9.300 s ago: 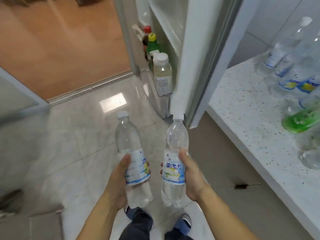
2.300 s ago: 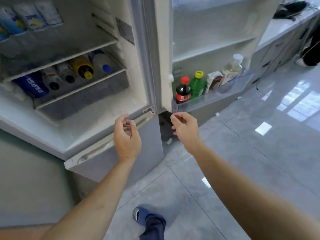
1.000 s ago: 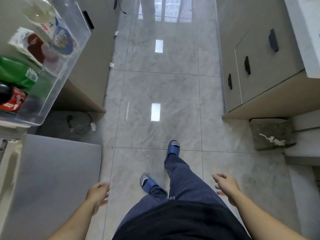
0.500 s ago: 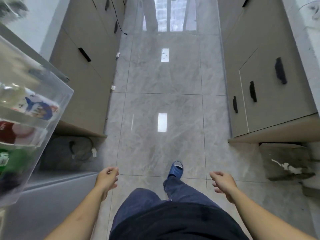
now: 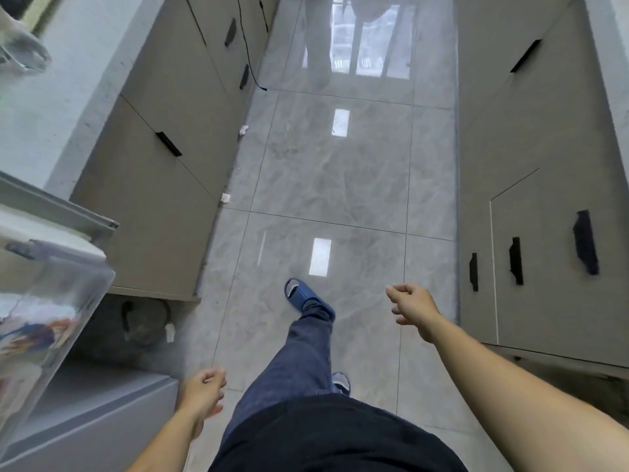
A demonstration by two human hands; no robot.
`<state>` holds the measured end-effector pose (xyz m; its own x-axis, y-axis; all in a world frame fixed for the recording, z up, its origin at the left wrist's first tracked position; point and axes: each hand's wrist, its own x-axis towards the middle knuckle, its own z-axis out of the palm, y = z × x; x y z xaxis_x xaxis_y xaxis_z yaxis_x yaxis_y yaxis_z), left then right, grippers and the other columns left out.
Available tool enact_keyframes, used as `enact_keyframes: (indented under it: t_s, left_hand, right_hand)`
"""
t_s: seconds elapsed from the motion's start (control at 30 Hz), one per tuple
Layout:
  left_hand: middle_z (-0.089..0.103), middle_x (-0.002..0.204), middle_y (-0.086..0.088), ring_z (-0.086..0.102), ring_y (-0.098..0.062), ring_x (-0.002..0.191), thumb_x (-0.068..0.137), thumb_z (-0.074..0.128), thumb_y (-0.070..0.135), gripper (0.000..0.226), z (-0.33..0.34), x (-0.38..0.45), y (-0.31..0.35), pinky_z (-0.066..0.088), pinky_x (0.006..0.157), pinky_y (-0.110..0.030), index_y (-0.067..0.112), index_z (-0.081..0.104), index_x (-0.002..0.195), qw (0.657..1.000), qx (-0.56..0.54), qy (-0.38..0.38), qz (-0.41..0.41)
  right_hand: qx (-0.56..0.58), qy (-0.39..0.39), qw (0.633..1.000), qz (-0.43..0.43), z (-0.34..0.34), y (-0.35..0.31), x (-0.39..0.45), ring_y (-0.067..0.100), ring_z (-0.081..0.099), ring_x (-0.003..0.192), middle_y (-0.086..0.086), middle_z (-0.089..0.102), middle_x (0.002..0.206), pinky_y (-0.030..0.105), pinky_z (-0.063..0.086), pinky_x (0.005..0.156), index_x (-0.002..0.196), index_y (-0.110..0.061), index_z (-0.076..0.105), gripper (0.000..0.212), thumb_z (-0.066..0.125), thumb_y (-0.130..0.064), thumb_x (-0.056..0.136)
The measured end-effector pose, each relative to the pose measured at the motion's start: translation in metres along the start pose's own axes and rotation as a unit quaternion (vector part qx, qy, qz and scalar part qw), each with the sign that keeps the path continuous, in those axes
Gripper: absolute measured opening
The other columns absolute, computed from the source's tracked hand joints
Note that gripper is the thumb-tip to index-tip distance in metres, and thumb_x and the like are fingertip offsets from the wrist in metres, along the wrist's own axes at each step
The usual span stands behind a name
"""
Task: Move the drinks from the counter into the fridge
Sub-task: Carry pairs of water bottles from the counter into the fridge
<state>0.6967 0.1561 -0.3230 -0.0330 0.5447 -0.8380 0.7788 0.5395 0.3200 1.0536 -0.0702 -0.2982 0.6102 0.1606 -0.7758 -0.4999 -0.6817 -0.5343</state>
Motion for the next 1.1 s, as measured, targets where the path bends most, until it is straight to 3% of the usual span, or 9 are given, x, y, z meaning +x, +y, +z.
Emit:
enact_keyframes:
  t_s: [0.13, 0.27, 0.37, 0.47, 0.63, 0.8, 0.9, 1.1]
  left_hand:
    - [0.059, 0.086, -0.011, 0.049, -0.025, 0.072, 0.1, 0.051, 0.015, 0.018, 0.009, 0.028, 0.049, 0.042, 0.067, -0.03, 0.01, 0.06, 0.086, 1.0, -0.007, -0.009, -0.029]
    - [0.055, 0.081, -0.01, 0.048, -0.025, 0.075, 0.098, 0.051, 0.015, 0.019, 0.01, 0.047, 0.119, 0.042, 0.068, -0.031, 0.009, 0.06, 0.083, 0.999, -0.011, -0.014, -0.048]
    - [0.058, 0.078, -0.008, 0.052, -0.024, 0.074, 0.097, 0.053, 0.021, 0.019, 0.008, 0.063, 0.189, 0.045, 0.066, -0.03, 0.013, 0.061, 0.082, 0.999, -0.035, -0.015, -0.002]
    - [0.061, 0.08, -0.007, 0.053, -0.022, 0.072, 0.096, 0.054, 0.023, 0.018, 0.004, 0.079, 0.25, 0.046, 0.066, -0.03, 0.013, 0.064, 0.084, 0.997, -0.073, -0.014, 0.032]
    - [0.06, 0.083, -0.004, 0.053, -0.018, 0.07, 0.095, 0.055, 0.026, 0.015, -0.001, 0.097, 0.315, 0.045, 0.061, -0.026, 0.015, 0.065, 0.094, 0.987, -0.149, 0.002, 0.052]
    - [0.065, 0.09, -0.003, 0.06, -0.017, 0.074, 0.094, 0.058, 0.03, 0.012, -0.008, 0.104, 0.331, 0.052, 0.062, -0.026, 0.02, 0.065, 0.093, 0.978, -0.199, 0.056, 0.007]
    - [0.066, 0.099, -0.003, 0.064, -0.019, 0.083, 0.097, 0.056, 0.034, 0.014, -0.012, 0.099, 0.324, 0.052, 0.059, -0.027, 0.022, 0.062, 0.102, 0.969, -0.225, 0.094, -0.049]
    - [0.068, 0.096, -0.003, 0.066, -0.022, 0.085, 0.098, 0.056, 0.034, 0.022, -0.005, 0.082, 0.319, 0.055, 0.06, -0.031, 0.018, 0.06, 0.112, 0.933, -0.293, 0.16, -0.135]
  right_hand:
    - [-0.015, 0.004, 1.0, 0.008, 0.0, -0.048, 0.036, 0.019, 0.055, 0.069, 0.004, 0.06, 0.085, 0.031, 0.05, 0.059, 0.099, -0.013, 0.064, 0.019, 0.064, -0.031, 0.093]
    - [-0.051, -0.002, 0.998, 0.034, -0.003, -0.089, 0.057, 0.021, 0.057, 0.072, 0.007, 0.063, 0.091, 0.031, 0.05, 0.058, 0.099, -0.015, 0.064, 0.018, 0.064, -0.032, 0.094]
    - [-0.089, -0.009, 0.995, 0.033, -0.001, -0.122, 0.078, 0.022, 0.058, 0.075, 0.008, 0.065, 0.093, 0.032, 0.05, 0.06, 0.1, -0.015, 0.063, 0.017, 0.063, -0.032, 0.095]
    - [-0.121, -0.011, 0.992, 0.038, 0.002, -0.156, 0.096, 0.021, 0.053, 0.068, 0.006, 0.061, 0.08, 0.032, 0.048, 0.061, 0.095, -0.011, 0.064, 0.018, 0.064, -0.029, 0.094]
    - [-0.185, -0.037, 0.981, 0.037, 0.012, -0.216, 0.134, 0.022, 0.05, 0.063, 0.006, 0.058, 0.073, 0.03, 0.046, 0.057, 0.089, -0.009, 0.064, 0.016, 0.065, -0.025, 0.092]
    - [-0.263, -0.088, 0.96, 0.027, 0.035, -0.286, 0.184, 0.023, 0.048, 0.062, 0.009, 0.055, 0.073, 0.029, 0.047, 0.054, 0.092, -0.005, 0.063, 0.018, 0.064, -0.023, 0.093]
    - [-0.324, -0.122, 0.938, 0.001, 0.062, -0.348, 0.217, 0.023, 0.049, 0.062, 0.01, 0.057, 0.073, 0.028, 0.045, 0.054, 0.092, -0.006, 0.063, 0.019, 0.063, -0.025, 0.094]
    - [-0.399, -0.212, 0.885, -0.114, 0.143, -0.485, 0.249, 0.026, 0.059, 0.078, 0.013, 0.065, 0.09, 0.035, 0.052, 0.068, 0.099, -0.01, 0.062, 0.02, 0.059, -0.029, 0.098]
